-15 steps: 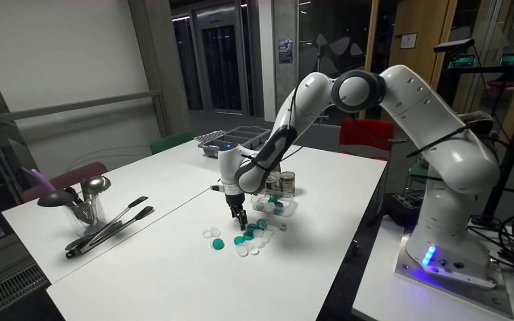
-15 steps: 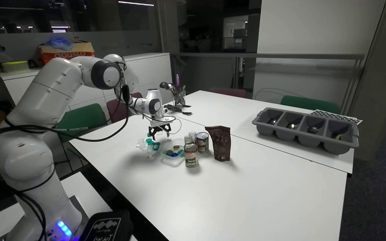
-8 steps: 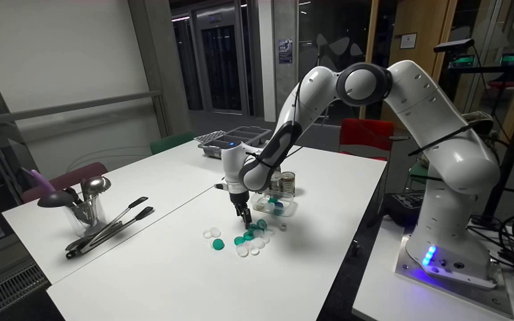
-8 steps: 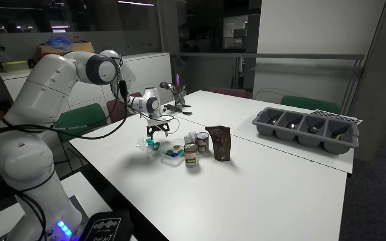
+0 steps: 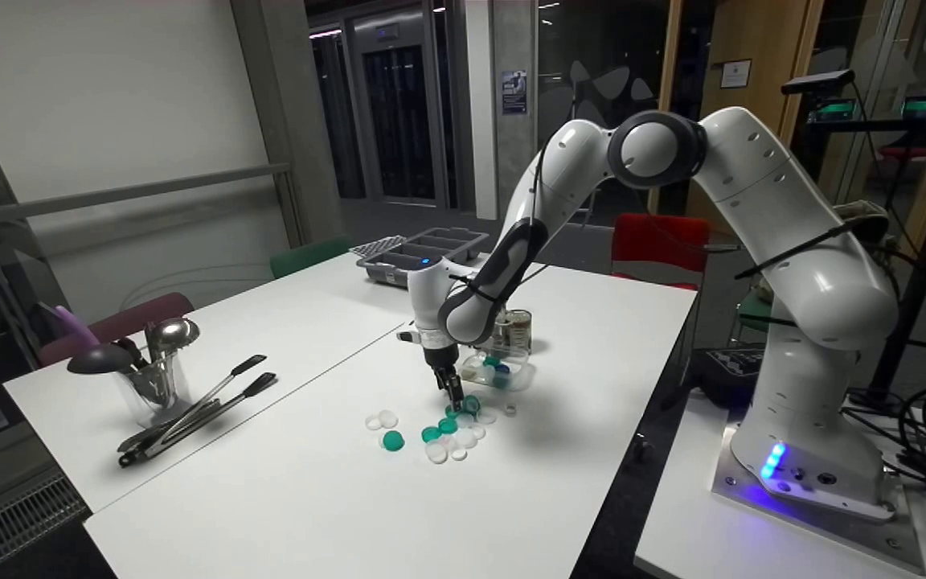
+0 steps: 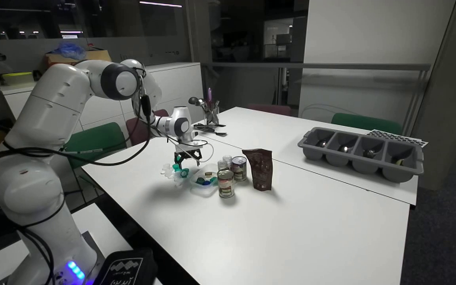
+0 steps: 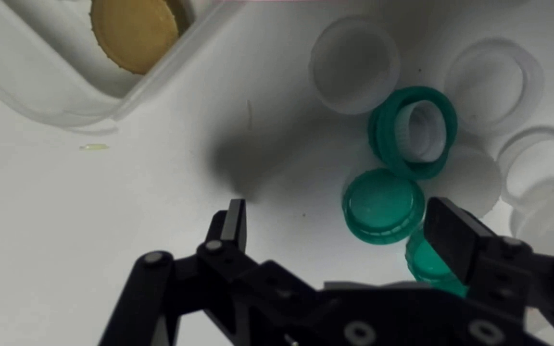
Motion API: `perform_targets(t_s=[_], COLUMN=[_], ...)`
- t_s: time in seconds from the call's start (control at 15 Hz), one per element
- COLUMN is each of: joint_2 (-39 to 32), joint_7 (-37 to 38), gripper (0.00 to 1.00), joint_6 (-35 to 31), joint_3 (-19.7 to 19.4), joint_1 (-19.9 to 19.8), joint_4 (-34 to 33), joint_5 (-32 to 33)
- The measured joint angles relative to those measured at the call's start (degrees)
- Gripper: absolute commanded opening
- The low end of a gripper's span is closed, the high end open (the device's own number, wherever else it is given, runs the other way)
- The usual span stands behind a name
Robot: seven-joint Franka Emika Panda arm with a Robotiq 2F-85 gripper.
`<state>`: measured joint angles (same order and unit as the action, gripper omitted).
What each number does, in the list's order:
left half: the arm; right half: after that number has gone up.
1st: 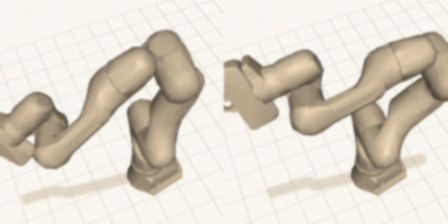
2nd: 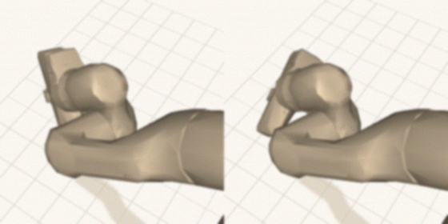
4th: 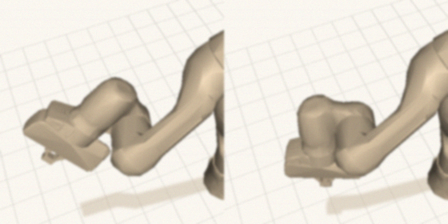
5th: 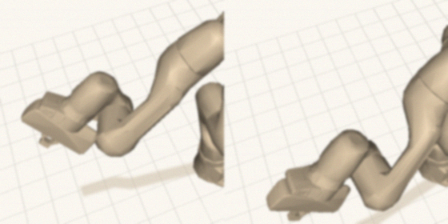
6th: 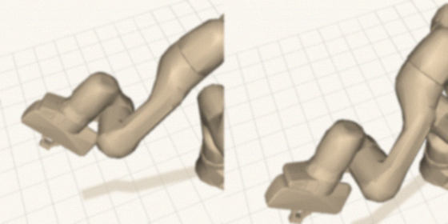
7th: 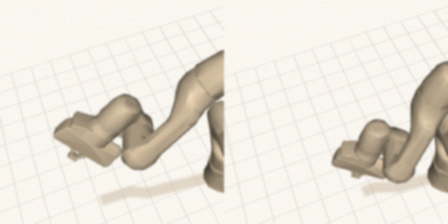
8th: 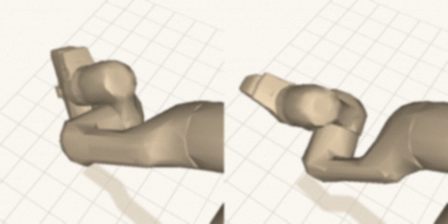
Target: Put one green cap in the bowl
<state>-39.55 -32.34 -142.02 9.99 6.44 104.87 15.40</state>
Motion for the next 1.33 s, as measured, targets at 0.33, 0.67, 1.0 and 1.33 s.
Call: perform_targets(t_s=[0.33, 0.67, 1.0, 1.33], joint_2=[0.0, 0.0, 0.0, 0.4], joint_7=[0.0, 0.0, -0.1, -0.1], gripper=[0.60, 0.22, 0.00, 0.00], joint_6=[0.0, 0.0, 0.0, 0.0], joint_3=[0.0, 0.0, 0.0, 0.0], joint_1=[-0.7, -1.0, -1.3, -1.4], joint_4=[0.1, 0.1, 0.1, 0.0], joint_5=[0.0, 0.0, 0.0, 0.0])
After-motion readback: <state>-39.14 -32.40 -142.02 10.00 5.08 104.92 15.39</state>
